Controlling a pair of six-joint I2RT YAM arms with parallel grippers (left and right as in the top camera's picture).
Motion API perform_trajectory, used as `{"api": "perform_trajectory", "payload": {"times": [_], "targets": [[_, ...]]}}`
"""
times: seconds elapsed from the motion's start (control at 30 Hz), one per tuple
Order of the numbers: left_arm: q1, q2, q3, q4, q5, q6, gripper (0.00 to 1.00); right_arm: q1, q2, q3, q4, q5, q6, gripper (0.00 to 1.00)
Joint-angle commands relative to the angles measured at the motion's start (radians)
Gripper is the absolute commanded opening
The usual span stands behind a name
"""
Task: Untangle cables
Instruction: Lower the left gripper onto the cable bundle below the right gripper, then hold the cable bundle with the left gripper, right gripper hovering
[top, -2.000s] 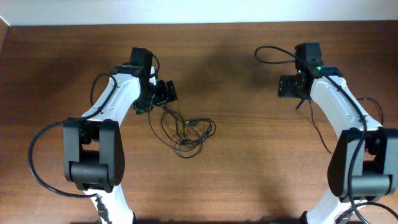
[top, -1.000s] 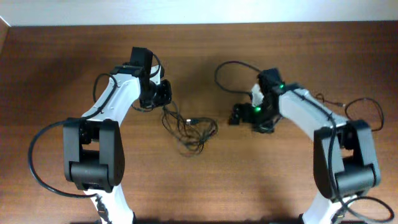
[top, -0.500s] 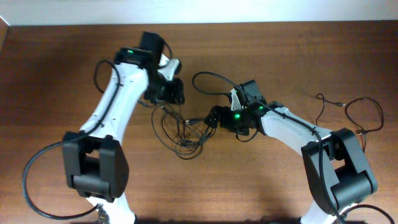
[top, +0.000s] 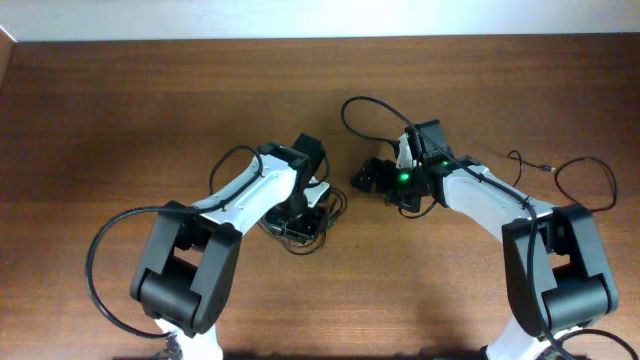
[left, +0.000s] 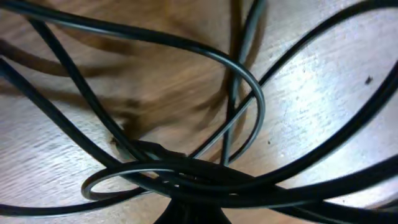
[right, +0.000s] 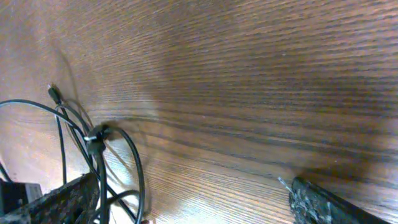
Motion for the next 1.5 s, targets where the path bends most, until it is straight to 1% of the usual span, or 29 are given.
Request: {"api": "perform_trajectory", "payload": {"times": [0.0,0.1,0.17,0.2,0.23,0.27,0.3,0.33,0.4,0.5,0.57,0.6,0.67,0.73,0.8,0.83,0.93,0.97,1.0,1.03,1.07,1.1,1.2,1.27,1.47], "targets": [[0.04,-0.016,0.06,0.005,-0.003,-0.035,0.0,-0.013,0.077,-0.064,-0.037,0.127,-0.006,0.98],[0.05,-0.045,0.136,-0.002,0.0,-0.066,0.01,-0.013,0.077,-0.064,-0.037,0.127,-0.006,0.98],[0.05,-0.055,0.147,0.01,-0.001,-0.076,0.1,-0.013,0.077,-0.064,-0.037,0.127,-0.006,0.98],[0.05,-0.052,0.146,0.013,-0.003,-0.076,0.13,-0.013,0.077,-0.064,-0.037,0.127,-0.006,0.98],[0.05,-0.051,0.146,0.013,-0.004,-0.076,0.21,-0.013,0.077,-0.064,-0.037,0.127,-0.006,0.98],[0.05,-0.051,0.146,0.014,-0.004,-0.076,0.24,-0.013,0.077,-0.064,-0.037,0.127,-0.006,0.98],[0.05,-0.051,0.146,0.019,-0.004,-0.076,0.34,-0.013,0.077,-0.064,-0.037,0.127,-0.006,0.98],[0.05,-0.051,0.146,0.025,-0.004,-0.077,0.38,-0.013,0.077,-0.064,-0.037,0.127,-0.006,0.98],[0.05,-0.051,0.146,0.035,-0.004,-0.111,0.4,-0.013,0.077,-0.064,-0.037,0.127,-0.006,0.98],[0.049,-0.051,0.145,0.048,-0.004,-0.121,0.38,-0.013,0.077,-0.064,-0.037,0.127,-0.006,0.98],[0.05,-0.051,0.145,0.065,-0.004,-0.125,0.35,-0.013,0.077,-0.064,-0.037,0.127,-0.006,0.98],[0.05,-0.051,0.145,0.065,-0.004,-0.171,0.32,-0.013,0.077,-0.064,-0.037,0.127,-0.006,0.98],[0.052,-0.051,0.156,0.066,-0.004,-0.188,0.41,-0.013,0.077,-0.064,-0.037,0.127,-0.006,0.98],[0.064,-0.051,0.182,0.066,0.0,-0.209,0.48,-0.013,0.077,-0.064,-0.037,0.127,-0.006,0.98],[0.063,-0.051,0.182,0.069,0.0,-0.269,0.5,-0.013,0.077,-0.064,-0.037,0.127,-0.006,0.98],[0.062,-0.051,0.179,0.073,-0.002,-0.278,0.49,-0.013,0.077,-0.064,-0.037,0.127,-0.006,0.98],[0.062,-0.047,0.171,0.072,-0.07,-0.278,0.22,-0.013,0.077,-0.064,-0.037,0.127,-0.006,0.98],[0.062,-0.045,0.161,0.074,-0.092,-0.278,0.15,-0.013,0.077,-0.064,-0.037,0.127,-0.006,0.98],[0.062,-0.042,0.154,0.074,-0.098,-0.278,0.0,-0.013,0.077,-0.064,-0.037,0.127,-0.006,0.99],[0.062,-0.04,0.146,0.076,-0.091,-0.277,0.0,-0.013,0.077,-0.064,-0.037,0.127,-0.006,0.98],[0.062,-0.04,0.146,0.073,-0.068,-0.246,0.0,-0.013,0.077,-0.064,-0.037,0.127,-0.006,0.98],[0.069,-0.041,0.149,0.073,-0.037,-0.19,0.0,-0.013,0.077,-0.064,-0.037,0.126,-0.006,0.99],[0.108,-0.041,0.148,0.081,-0.043,-0.187,0.01,-0.013,0.077,-0.064,-0.038,0.126,-0.006,0.98],[0.121,-0.039,0.136,0.108,-0.09,-0.187,0.02,-0.013,0.077,-0.064,-0.039,0.126,-0.006,0.98],[0.11,-0.037,-0.031,0.293,-0.091,-0.187,0.04,-0.013,0.077,-0.064,-0.04,0.126,-0.005,0.98]]}}
